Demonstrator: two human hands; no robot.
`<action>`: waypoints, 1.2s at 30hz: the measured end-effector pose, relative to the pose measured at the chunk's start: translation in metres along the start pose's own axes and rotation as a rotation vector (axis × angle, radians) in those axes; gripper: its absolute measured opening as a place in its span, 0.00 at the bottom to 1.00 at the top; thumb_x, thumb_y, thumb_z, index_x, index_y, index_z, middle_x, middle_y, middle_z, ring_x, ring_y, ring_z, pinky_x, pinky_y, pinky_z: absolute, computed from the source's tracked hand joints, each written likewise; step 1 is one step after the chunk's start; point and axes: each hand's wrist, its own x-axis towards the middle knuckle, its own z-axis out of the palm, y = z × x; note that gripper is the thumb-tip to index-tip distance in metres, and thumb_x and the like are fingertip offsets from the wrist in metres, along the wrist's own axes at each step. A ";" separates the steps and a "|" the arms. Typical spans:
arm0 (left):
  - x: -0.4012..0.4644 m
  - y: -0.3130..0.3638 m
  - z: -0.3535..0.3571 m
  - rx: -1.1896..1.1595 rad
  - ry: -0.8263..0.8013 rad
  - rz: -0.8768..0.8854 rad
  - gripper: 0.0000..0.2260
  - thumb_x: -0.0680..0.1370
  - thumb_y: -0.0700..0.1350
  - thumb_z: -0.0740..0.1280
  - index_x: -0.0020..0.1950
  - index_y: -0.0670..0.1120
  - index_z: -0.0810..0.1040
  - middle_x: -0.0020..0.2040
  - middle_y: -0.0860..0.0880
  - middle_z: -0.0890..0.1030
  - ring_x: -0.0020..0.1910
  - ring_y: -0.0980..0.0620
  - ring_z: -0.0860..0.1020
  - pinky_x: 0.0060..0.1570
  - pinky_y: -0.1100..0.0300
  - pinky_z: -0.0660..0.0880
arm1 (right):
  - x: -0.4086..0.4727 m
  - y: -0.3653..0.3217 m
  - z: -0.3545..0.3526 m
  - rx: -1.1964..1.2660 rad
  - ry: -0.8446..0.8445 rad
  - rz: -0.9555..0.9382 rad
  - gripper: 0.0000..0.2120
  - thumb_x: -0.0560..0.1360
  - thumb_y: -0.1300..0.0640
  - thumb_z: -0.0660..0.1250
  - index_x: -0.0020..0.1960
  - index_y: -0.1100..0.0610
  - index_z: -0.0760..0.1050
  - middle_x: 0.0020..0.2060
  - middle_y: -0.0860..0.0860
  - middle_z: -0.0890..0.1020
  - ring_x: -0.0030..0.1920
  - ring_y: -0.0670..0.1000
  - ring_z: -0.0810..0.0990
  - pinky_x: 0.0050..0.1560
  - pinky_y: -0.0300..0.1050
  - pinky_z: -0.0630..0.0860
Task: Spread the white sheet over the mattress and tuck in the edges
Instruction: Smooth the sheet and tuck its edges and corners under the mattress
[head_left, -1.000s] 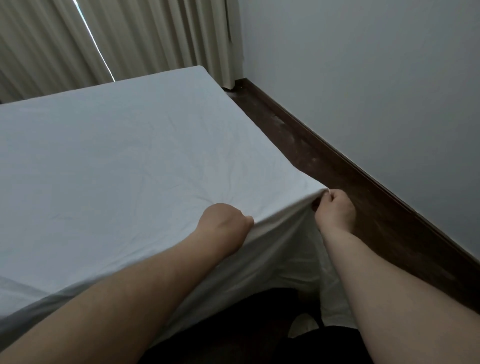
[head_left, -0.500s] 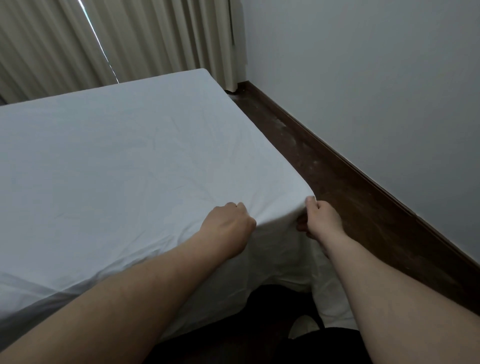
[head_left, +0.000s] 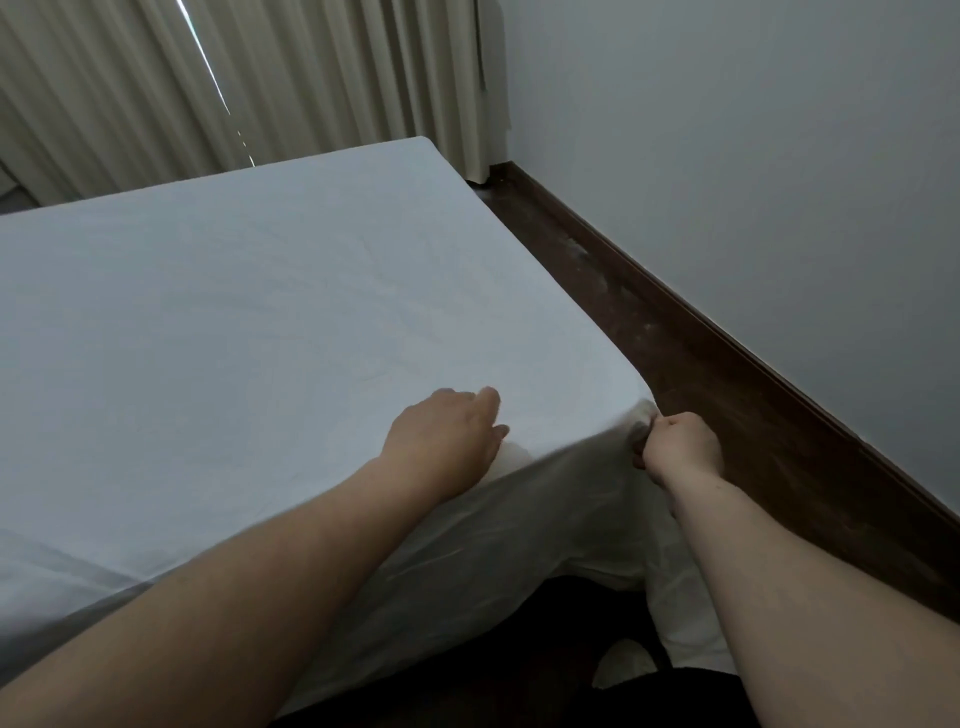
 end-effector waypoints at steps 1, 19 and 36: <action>0.000 -0.008 0.005 -0.042 -0.012 -0.070 0.14 0.84 0.58 0.57 0.60 0.48 0.71 0.60 0.49 0.78 0.60 0.45 0.75 0.50 0.46 0.77 | -0.001 -0.001 -0.001 -0.014 0.004 0.018 0.16 0.85 0.51 0.59 0.60 0.61 0.79 0.50 0.60 0.84 0.49 0.61 0.83 0.48 0.55 0.82; -0.024 -0.038 0.028 -0.094 -0.281 -0.403 0.32 0.77 0.75 0.48 0.78 0.67 0.46 0.83 0.51 0.50 0.79 0.32 0.52 0.66 0.20 0.55 | -0.050 -0.043 0.015 -0.599 -0.116 -0.622 0.29 0.82 0.35 0.50 0.82 0.41 0.53 0.84 0.50 0.51 0.83 0.57 0.46 0.79 0.70 0.48; -0.074 -0.065 0.046 -0.151 -0.182 -0.620 0.35 0.77 0.74 0.40 0.81 0.63 0.39 0.84 0.49 0.38 0.81 0.34 0.36 0.70 0.21 0.42 | -0.083 -0.051 0.019 -0.682 -0.087 -0.819 0.32 0.81 0.33 0.52 0.82 0.40 0.49 0.84 0.52 0.46 0.83 0.60 0.41 0.79 0.68 0.45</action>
